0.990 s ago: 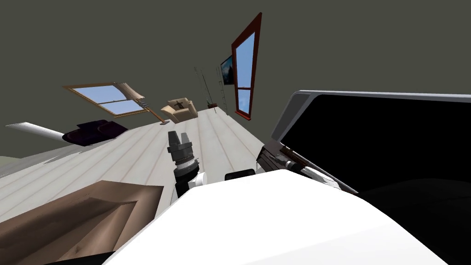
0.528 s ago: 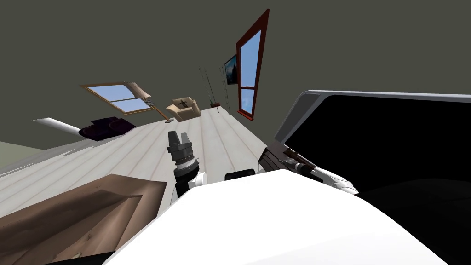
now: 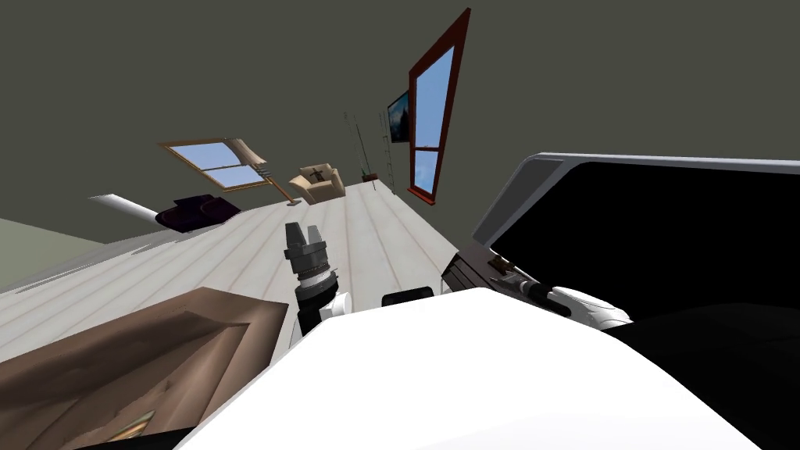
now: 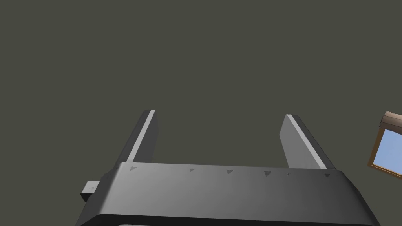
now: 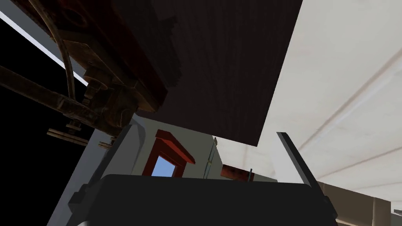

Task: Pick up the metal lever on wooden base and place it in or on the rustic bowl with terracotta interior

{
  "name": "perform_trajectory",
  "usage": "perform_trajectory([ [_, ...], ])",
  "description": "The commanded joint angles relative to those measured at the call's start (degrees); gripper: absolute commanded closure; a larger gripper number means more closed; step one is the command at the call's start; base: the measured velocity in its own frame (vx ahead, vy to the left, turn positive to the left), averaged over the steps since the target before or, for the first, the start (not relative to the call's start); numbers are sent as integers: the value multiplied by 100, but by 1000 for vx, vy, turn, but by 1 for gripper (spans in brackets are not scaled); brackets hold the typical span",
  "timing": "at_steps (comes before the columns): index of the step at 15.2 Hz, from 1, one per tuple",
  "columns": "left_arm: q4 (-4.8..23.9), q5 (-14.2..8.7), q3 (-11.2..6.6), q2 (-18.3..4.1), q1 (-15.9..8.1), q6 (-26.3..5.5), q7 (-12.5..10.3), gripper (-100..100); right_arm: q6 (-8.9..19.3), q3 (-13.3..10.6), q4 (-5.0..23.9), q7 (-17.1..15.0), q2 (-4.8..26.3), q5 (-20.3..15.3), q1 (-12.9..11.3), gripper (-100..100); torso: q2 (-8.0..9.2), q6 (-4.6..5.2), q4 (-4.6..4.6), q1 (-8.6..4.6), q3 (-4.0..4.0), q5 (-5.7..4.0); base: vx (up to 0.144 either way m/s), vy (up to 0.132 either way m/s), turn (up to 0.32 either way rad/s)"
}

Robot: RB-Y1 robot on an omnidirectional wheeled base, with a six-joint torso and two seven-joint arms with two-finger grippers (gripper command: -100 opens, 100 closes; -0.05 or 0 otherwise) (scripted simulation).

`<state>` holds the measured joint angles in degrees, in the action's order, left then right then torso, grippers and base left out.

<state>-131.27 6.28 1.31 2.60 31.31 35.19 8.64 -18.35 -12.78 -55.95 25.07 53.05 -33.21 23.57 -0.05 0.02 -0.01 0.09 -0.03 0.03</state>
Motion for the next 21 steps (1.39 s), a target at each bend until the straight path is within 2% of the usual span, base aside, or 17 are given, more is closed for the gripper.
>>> perform_trajectory([
  [1, 0, 0, 0, 0, 0, 0, 0, 0, 3, -18, 286, 133, 141, -98, -42, -100, 0, 0, 0, 0, 0, 0, 17, 17, 51],
  [4, 0, 0, 0, 0, 0, 0, 0, 0, 38, -48, 549, 213, 269, -173, -62, -100, 0, -3, 0, 1, 0, 1, 18, 17, 80],
  [5, 0, 0, 0, 0, 0, 0, 0, 0, 70, -75, 724, 286, 386, -241, -80, -100, 0, -1, 0, 0, 0, 0, 21, 19, 77],
  [6, 0, 0, 0, 0, 0, 0, 0, 0, 70, -75, 730, 286, 386, -241, -80, -100, -1, -2, 0, 1, 0, 1, 19, 17, 48],
  [8, 0, 0, 0, 0, 0, 0, 0, 0, 121, -119, 1022, 404, 583, -352, -108, -100, -1, -2, 0, 1, 0, 1, 17, 21, 73],
  [9, 0, 0, 0, 0, 0, 0, 0, 0, 121, -119, 1022, 404, 583, -352, -108, -100, -1, -3, 0, 2, 0, 1, 17, 16, 69],
  [12, 0, 0, 0, 0, 0, 0, 0, 0, 167, -162, 1293, 515, 783, -458, -132, -100, -1, -2, 0, -1, 0, 1, 20, 10, 55],
  [13, 0, 0, 0, 0, 0, 0, 0, 0, 71, -127, 1335, 524, 672, -428, -200, -100, -1, -2, 0, 0, 0, 1, 12, 5, 28],
  [16, 0, 0, 0, -1, 0, 0, 0, 0, 283, -160, 1431, 635, 403, -464, -319, -100, 5, -3, 2, -25, 3, -7, 0, -70, 79],
  [17, 0, 0, -1, -1, 0, 0, 0, 0, 263, -177, 1304, 555, 515, -451, -232, -100, 7, -2, 2, -38, 4, -9, -4, -66, 38],
  [18, 0, 0, -1, -1, 0, 0, 0, 0, 300, -183, 1282, 550, 508, -450, -225, 100, 8, -1, 2, -36, 5, -10, -1, -24, 6],
  [21, 0, 0, 0, 0, 0, 0, 0, 0, 303, -183, 1283, 549, 509, -450, -226, 100, 9, 0, 2, -12, 5, -4, 0, -6, 1],
])
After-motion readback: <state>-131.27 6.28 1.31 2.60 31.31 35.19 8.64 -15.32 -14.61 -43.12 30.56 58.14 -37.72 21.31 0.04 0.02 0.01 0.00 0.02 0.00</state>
